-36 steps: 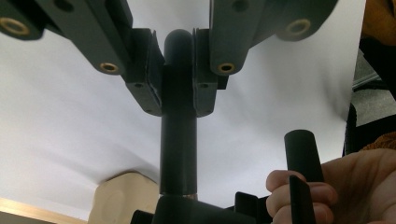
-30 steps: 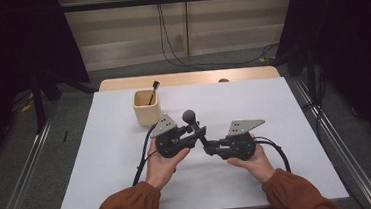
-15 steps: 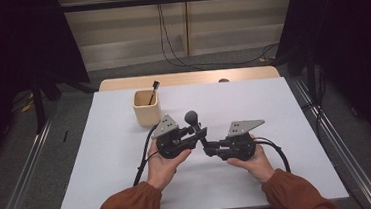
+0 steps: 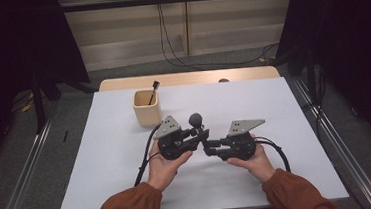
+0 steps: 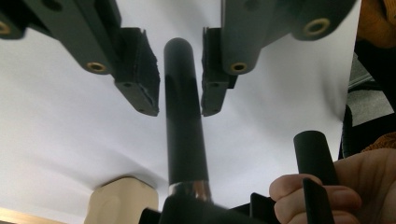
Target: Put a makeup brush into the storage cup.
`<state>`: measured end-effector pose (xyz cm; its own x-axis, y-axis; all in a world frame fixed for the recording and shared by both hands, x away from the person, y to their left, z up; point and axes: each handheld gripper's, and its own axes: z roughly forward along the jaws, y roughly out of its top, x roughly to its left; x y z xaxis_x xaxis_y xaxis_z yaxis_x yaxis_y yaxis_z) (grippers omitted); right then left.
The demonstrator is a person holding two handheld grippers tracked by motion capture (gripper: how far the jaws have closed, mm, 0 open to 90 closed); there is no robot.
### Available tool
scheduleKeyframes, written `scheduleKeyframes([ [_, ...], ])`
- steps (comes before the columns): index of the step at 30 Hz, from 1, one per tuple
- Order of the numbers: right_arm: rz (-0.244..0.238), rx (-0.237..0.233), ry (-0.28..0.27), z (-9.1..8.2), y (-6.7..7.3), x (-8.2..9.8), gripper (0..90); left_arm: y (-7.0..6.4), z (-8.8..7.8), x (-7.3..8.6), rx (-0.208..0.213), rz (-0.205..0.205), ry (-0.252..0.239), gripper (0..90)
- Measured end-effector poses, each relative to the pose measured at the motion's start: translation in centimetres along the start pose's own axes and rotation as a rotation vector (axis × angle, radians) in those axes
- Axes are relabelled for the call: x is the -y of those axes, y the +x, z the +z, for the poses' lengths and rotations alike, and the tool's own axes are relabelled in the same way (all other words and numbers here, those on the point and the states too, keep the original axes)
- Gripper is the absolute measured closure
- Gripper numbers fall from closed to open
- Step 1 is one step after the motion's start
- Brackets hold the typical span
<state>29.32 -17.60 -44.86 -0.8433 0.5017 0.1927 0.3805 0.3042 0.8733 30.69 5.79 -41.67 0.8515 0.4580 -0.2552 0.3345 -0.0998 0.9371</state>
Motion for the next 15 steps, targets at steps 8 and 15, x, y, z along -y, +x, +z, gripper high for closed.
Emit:
scheduleKeyframes([
  [8, 0.002, -0.008, -0.003, -0.05, -0.08, -0.03, 52.2, 0.04, -0.17, -0.1, 0.005, -0.002, 0.006, 70.8],
  [15, -0.016, -0.016, -0.019, -0.05, 0.02, -0.04, 35.7, 0.13, -0.27, -0.13, -0.002, -0.003, 0.007, 70.8],
])
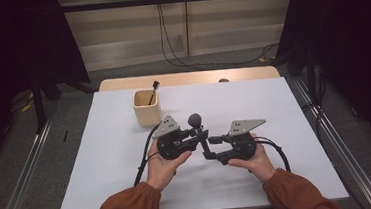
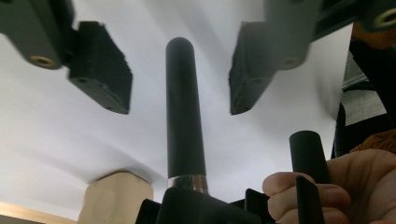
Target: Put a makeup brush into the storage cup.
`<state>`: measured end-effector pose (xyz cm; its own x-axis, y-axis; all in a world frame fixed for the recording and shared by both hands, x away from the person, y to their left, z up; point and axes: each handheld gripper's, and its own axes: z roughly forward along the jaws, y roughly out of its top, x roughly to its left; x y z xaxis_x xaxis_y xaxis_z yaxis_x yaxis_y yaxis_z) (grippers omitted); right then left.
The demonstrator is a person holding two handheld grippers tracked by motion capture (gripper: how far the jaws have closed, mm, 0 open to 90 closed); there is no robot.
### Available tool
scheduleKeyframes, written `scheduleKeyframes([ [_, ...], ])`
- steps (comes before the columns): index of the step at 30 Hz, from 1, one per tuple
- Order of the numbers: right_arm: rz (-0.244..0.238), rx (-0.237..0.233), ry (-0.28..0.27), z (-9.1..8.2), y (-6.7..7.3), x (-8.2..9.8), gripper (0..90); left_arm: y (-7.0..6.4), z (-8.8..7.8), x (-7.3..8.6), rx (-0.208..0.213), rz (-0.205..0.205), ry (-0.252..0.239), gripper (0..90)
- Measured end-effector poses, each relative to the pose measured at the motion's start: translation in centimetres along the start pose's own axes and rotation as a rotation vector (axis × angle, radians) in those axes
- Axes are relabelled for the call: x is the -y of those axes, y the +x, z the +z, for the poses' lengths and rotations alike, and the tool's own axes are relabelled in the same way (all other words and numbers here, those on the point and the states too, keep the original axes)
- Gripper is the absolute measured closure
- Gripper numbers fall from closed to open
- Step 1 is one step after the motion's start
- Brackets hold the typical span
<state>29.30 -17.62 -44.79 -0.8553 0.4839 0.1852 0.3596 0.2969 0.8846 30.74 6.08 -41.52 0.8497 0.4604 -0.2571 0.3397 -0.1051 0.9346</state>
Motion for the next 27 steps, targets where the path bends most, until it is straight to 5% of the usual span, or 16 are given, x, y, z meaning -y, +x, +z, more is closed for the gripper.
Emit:
scheduleKeyframes([
  [12, 0.033, 0.045, -0.022, -0.2, -0.5, 0.0, 3.2, 0.4, -0.6, -0.2, -0.013, -0.009, 0.001, 70.8],
  [20, 0.019, 0.051, -0.03, -0.7, -0.4, -0.1, 1.4, 0.7, -1.8, -0.4, -0.037, -0.008, -0.007, 70.7],
  [27, 0.035, 0.12, -0.046, -1.2, -0.2, 0.1, 4.1, 1.0, -2.7, -0.3, -0.043, 0.001, 0.005, 70.7],
])
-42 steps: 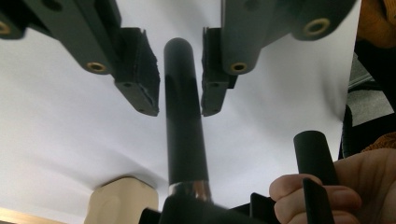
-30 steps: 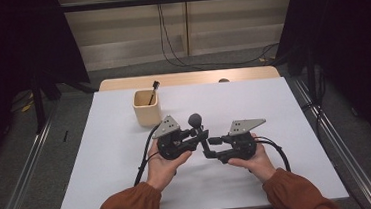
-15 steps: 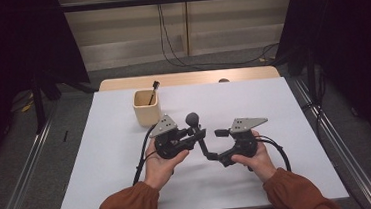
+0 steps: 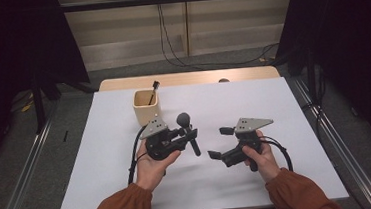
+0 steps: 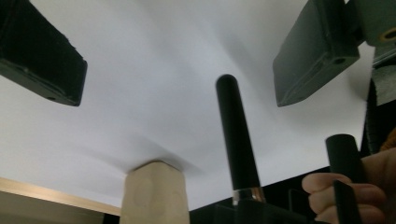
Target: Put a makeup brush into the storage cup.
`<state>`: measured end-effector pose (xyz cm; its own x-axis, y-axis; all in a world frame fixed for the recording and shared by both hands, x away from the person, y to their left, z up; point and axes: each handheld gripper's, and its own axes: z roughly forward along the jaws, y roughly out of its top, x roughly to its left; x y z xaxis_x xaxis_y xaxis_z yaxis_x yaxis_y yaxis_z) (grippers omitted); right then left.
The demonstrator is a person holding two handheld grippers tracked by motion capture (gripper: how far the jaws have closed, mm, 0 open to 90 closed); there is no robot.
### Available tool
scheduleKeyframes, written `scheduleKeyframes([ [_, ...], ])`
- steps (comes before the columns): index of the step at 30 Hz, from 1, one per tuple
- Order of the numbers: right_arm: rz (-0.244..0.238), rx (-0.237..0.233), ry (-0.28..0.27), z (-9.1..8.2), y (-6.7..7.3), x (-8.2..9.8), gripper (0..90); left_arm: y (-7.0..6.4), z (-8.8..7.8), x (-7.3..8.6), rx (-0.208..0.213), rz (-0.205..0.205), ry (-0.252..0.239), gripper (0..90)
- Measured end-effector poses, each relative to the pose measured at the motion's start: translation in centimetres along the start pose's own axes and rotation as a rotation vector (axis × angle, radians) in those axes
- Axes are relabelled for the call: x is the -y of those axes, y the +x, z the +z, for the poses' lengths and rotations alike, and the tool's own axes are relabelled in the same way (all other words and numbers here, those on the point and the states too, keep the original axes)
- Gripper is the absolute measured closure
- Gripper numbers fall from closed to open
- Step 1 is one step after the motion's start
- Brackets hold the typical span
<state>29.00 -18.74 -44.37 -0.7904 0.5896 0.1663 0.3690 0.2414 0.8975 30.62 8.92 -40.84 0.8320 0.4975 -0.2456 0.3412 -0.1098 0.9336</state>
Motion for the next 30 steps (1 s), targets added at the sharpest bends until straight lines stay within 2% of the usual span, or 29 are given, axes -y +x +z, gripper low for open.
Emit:
scheduleKeyframes([
  [10, 0.025, 0.045, -0.029, -1.2, -0.1, 0.6, 3.0, 0.2, -0.8, 0.1, -0.006, -0.006, 0.011, 70.7],
  [16, 0.04, 0.1, -0.09, -2.2, -0.3, 1.2, 3.2, 0.4, -1.2, 0.0, -0.003, -0.002, 0.02, 70.7],
  [20, 0.06, 0.128, -0.107, -2.9, -0.5, 1.6, 3.8, 0.3, -1.8, -0.1, -0.001, -0.001, 0.02, 70.7],
  [23, 0.053, 0.174, -0.125, -3.4, -0.6, 1.9, 4.5, 0.3, -2.3, -0.2, 0.002, 0.009, 0.026, 70.7],
  [26, 0.066, 0.186, -0.141, -3.9, -0.7, 2.1, 4.5, 0.5, -2.6, -0.2, -0.006, 0.007, 0.03, 70.8],
  [28, 0.069, 0.172, -0.148, -4.3, -0.7, 2.2, 4.1, 0.7, -2.8, -0.3, -0.011, 0.003, 0.028, 70.8],
  [30, 0.072, 0.185, -0.16, -4.8, -0.5, 2.4, 3.8, 1.0, -3.2, -0.4, -0.02, 0.001, 0.028, 70.8],
])
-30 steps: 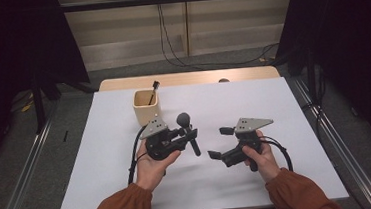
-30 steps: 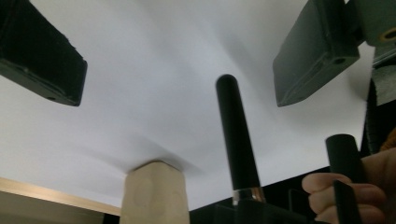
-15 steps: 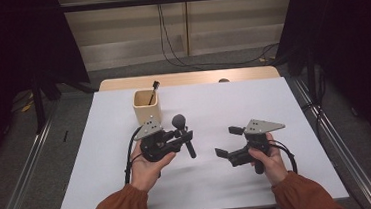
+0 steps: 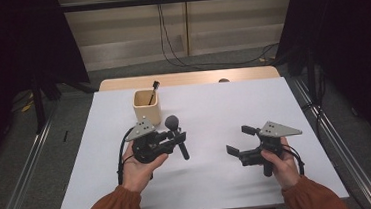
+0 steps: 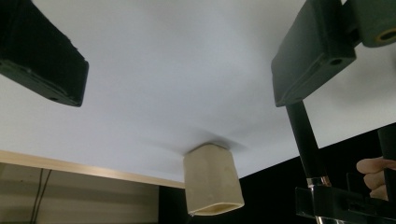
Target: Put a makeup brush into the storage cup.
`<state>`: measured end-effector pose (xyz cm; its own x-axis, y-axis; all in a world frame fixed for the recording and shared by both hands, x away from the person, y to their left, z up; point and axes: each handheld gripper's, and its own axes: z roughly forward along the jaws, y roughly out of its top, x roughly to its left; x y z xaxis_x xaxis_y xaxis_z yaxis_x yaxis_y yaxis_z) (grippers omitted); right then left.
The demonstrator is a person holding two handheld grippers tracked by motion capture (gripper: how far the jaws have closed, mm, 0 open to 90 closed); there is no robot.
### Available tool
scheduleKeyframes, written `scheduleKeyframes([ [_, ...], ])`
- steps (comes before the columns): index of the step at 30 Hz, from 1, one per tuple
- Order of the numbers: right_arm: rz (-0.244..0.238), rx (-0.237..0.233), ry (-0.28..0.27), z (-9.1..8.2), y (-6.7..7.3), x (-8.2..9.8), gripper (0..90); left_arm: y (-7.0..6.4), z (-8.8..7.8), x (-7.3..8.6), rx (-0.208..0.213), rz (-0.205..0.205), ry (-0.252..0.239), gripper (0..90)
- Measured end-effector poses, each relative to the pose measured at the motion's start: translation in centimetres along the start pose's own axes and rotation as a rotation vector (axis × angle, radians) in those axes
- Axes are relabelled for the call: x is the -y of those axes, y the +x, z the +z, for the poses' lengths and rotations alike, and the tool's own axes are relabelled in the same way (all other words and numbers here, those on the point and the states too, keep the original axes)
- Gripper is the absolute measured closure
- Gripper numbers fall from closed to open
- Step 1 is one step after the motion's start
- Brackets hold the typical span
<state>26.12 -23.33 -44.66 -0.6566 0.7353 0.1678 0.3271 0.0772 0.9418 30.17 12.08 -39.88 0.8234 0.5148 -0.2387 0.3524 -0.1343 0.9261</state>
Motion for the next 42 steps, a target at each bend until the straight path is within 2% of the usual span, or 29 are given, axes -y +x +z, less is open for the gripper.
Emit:
scheduleKeyframes([
  [4, -0.012, 0.022, -0.04, -0.9, 0.0, 0.3, 2.9, 0.6, -0.9, -0.2, -0.022, -0.004, -0.005, 70.8],
  [10, -0.04, 0.066, -0.039, -1.8, -0.2, 0.6, 1.6, 1.3, -2.2, -0.5, -0.047, -0.002, -0.004, 70.8],
  [17, -0.021, 0.09, -0.041, -3.1, -0.8, 0.9, 1.1, 2.3, -3.7, -1.4, -0.08, -0.002, -0.014, 70.7],
  [20, -0.014, 0.09, -0.05, -3.5, -1.0, 0.9, 1.4, 2.6, -4.0, -1.6, -0.084, -0.006, -0.022, 70.8],
  [22, -0.022, 0.109, -0.049, -3.6, -1.0, 1.0, 1.8, 2.7, -4.1, -1.7, -0.088, -0.005, -0.019, 70.8],
  [27, 0.006, 0.142, -0.052, -4.3, -1.3, 1.3, 0.7, 3.0, -4.6, -2.3, -0.095, -0.002, -0.021, 70.7],
  [30, 0.006, 0.159, -0.05, -4.6, -1.5, 1.5, 0.5, 3.3, -4.8, -2.6, -0.102, 0.001, -0.019, 70.7],
  [34, 0.021, 0.173, -0.058, -5.1, -1.6, 1.8, 1.0, 3.6, -5.0, -2.9, -0.115, 0.004, -0.018, 70.7],
  [42, 0.019, 0.19, -0.063, -6.1, -1.6, 2.3, 0.8, 4.5, -4.9, -4.0, -0.139, 0.003, -0.006, 70.7],
])
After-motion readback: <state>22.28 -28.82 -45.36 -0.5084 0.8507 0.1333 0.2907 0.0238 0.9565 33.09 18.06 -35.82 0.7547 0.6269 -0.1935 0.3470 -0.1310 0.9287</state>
